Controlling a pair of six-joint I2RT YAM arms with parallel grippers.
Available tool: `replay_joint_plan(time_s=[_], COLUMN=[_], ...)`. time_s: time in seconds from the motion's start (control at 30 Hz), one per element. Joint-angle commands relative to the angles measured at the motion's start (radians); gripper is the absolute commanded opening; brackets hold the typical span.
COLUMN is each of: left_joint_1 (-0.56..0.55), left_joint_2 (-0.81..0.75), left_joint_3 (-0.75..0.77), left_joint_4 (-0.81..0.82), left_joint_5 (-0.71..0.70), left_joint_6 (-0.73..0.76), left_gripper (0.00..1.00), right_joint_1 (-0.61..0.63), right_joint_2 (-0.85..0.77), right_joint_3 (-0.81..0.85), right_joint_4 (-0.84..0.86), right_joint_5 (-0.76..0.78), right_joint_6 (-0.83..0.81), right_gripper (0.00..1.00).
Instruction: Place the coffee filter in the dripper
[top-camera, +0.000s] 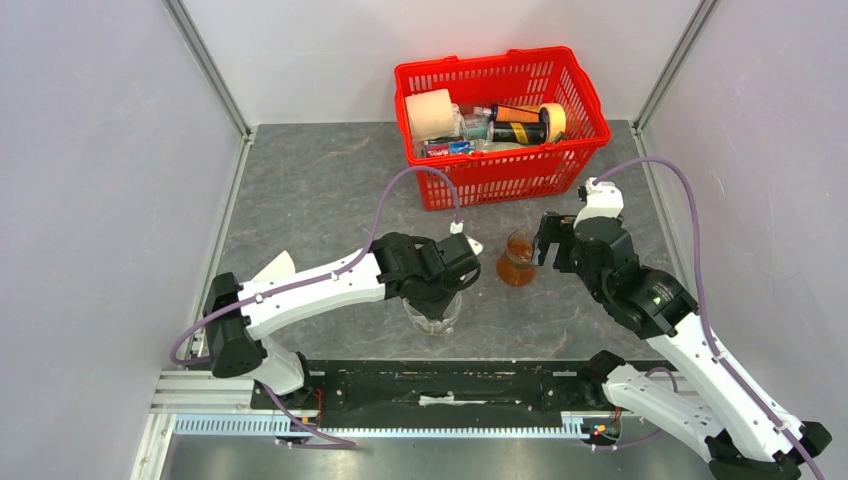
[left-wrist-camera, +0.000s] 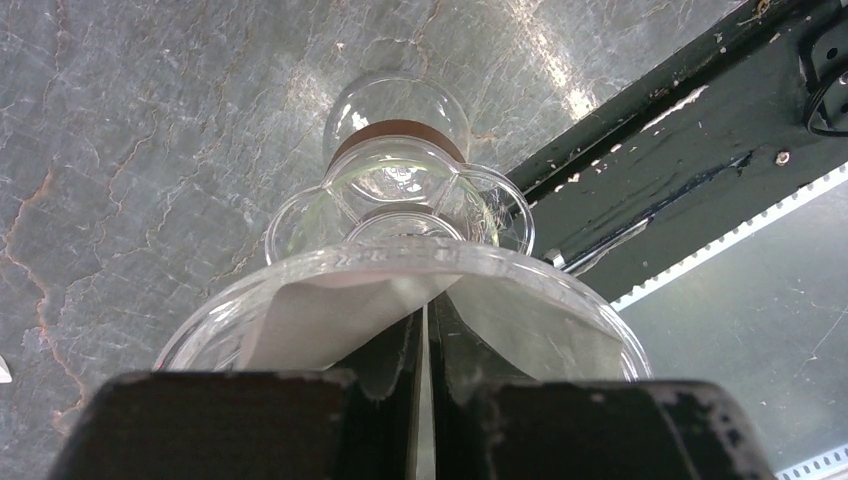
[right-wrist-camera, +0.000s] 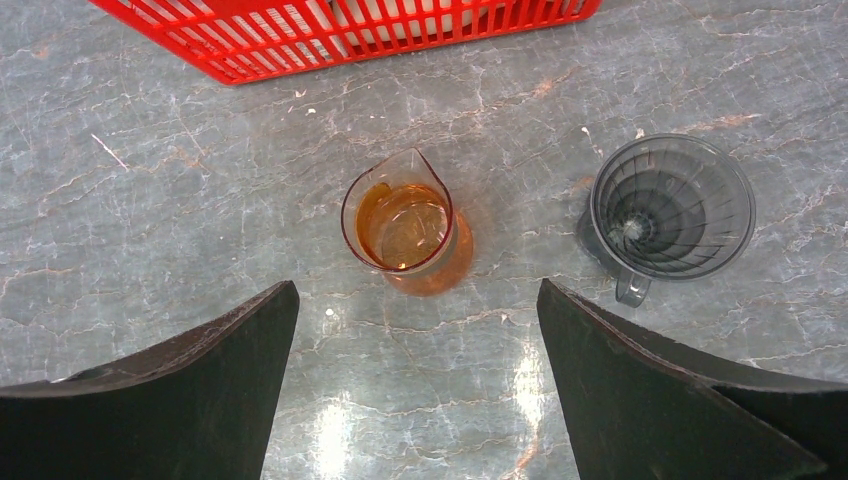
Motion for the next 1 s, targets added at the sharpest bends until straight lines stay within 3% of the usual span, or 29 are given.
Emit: replay_joint_plan(time_s=[0.0,0.43,0.83,0.97], left_joint_1=[-0.010,-0.009,-0.010,-0.008], left_joint_2=[-0.018,-0.028,-0.055,-0.065], left_joint_3=[-0.014,0.008,0.061,0.072], left_joint_4=[0.039,0.039,0.003,-0.012], left_joint_5=[0.011,0.007,-0.007,-0.009], left_joint_6=[-0.026,-0.023,-0.021,-0.017], left_gripper=[0.11,0.23,0.23,0.18], right_joint_1=[-0.001,-0.001,-0.001,-0.001], right_joint_2=[0.000,-0.001,-0.004,-0.003], right_joint_3=[-0.007,-0.008,-0.007,-0.005], right_joint_4=[0.014,0.014,0.014,0.013], right_joint_5=[0.030,0.030,0.031,0.035], right_joint_6=[-0.010,-0.010,-0.009,-0.009], right_gripper=[0.97,0.97,0.97,0.97])
